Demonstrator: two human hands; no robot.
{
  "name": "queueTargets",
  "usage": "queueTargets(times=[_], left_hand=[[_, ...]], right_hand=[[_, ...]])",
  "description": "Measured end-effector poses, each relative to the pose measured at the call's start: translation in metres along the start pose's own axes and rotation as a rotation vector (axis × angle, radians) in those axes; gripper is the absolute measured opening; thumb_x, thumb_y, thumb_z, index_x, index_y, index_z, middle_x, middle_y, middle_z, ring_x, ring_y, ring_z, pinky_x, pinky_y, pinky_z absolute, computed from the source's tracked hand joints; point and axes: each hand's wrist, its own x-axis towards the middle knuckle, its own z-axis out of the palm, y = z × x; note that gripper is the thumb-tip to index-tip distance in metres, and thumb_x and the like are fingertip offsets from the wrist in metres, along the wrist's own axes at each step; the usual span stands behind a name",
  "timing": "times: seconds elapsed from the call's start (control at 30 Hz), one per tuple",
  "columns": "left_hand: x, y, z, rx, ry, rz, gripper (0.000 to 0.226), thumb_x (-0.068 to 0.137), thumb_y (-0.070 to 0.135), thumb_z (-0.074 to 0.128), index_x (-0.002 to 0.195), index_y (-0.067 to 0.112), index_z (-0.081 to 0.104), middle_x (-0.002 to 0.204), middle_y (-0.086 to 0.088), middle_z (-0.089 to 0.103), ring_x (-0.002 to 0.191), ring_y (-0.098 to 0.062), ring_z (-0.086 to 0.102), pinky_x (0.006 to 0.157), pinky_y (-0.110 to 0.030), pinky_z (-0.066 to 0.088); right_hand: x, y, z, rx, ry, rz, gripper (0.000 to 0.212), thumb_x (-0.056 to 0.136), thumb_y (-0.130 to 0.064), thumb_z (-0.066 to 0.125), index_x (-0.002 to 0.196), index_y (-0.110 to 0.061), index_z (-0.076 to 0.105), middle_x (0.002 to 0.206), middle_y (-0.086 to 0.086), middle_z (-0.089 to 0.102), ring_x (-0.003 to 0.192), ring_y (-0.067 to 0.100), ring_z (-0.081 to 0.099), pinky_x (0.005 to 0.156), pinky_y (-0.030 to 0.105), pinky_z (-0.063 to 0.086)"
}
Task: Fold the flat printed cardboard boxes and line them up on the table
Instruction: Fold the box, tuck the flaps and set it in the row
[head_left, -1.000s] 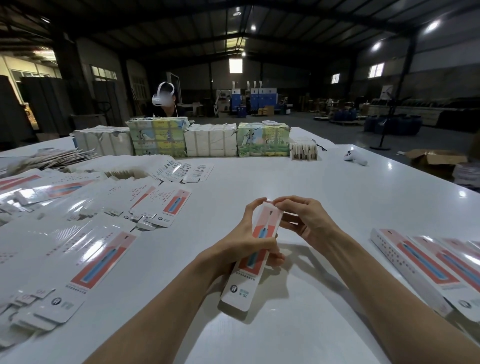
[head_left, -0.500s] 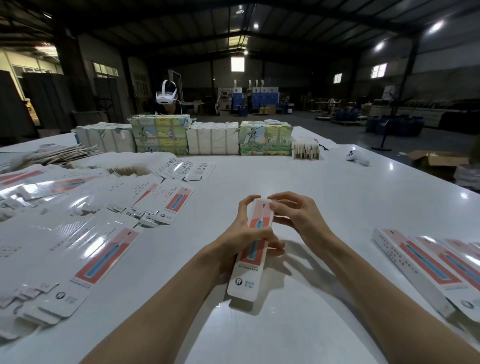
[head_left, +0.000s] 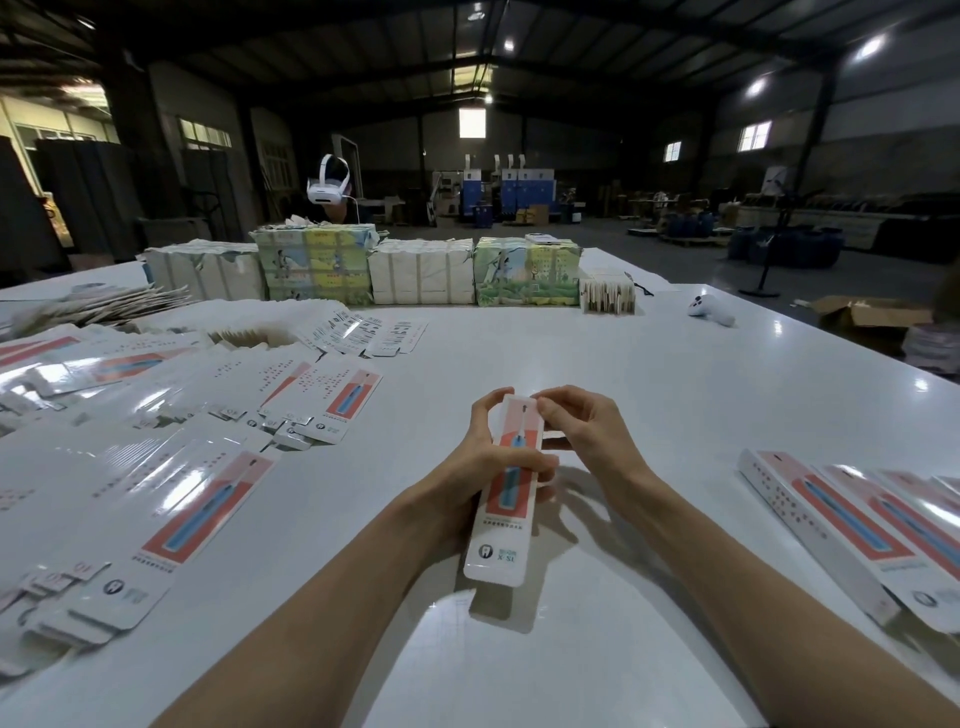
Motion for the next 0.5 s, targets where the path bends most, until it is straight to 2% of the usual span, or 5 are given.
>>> queueTargets(times=[0.13,0.23,0.3,0.43,0.5], left_hand=[[0.002,0.006,0.008,-0.051,0.115,0.006,0.085,0.078,0.044,0.078,0.148,0.045,0.030,0.127,-0.018,0.065,0.098,-0.035,0.076,0.084,-0.045,0.064],[0.004,0.005,0.013,-0.226,0.181,0.073,0.070,0.096,0.046,0.067,0.154,0.028,0.032,0.127,-0.023,0.064,0.107,-0.037,0.070,0.098,-0.056,0.059],[0.003,0.005,0.011,-0.337,0.163,0.076,0.064,0.104,0.048,0.057,0.156,0.018,0.034,0.135,-0.024,0.062,0.116,-0.040,0.069,0.099,-0.061,0.056],[-0.001,0.008,0.003,-0.416,0.089,-0.006,0.073,0.096,0.067,0.058,0.135,0.005,0.064,0.133,-0.032,0.064,0.124,-0.046,0.065,0.106,-0.062,0.052],[0.000,0.008,0.002,-0.435,0.112,0.012,0.061,0.093,0.068,0.061,0.114,0.014,0.080,0.122,-0.026,0.072,0.119,-0.041,0.069,0.103,-0.056,0.055]], right_hand=[[0.001,0.001,0.004,-0.283,0.050,-0.105,0.029,0.106,-0.025,0.061,0.134,-0.018,0.059,0.121,0.002,0.066,0.104,0.017,0.070,0.084,0.033,0.063],[-0.001,0.001,0.006,-0.462,0.020,-0.217,0.022,0.106,-0.028,0.060,0.126,-0.019,0.062,0.120,0.001,0.064,0.099,0.008,0.068,0.074,0.017,0.058],[-0.005,0.000,0.010,-0.539,-0.049,-0.210,0.028,0.105,-0.040,0.059,0.124,-0.021,0.066,0.120,0.000,0.067,0.097,0.004,0.068,0.079,0.018,0.058],[-0.018,-0.012,0.015,-0.694,-0.173,-0.143,0.068,0.089,-0.076,0.059,0.126,-0.020,0.067,0.110,-0.002,0.069,0.094,0.013,0.066,0.083,0.032,0.058],[-0.020,-0.019,0.016,-0.764,-0.213,-0.131,0.065,0.089,-0.067,0.066,0.129,-0.016,0.064,0.111,0.000,0.069,0.093,0.015,0.067,0.081,0.032,0.060]])
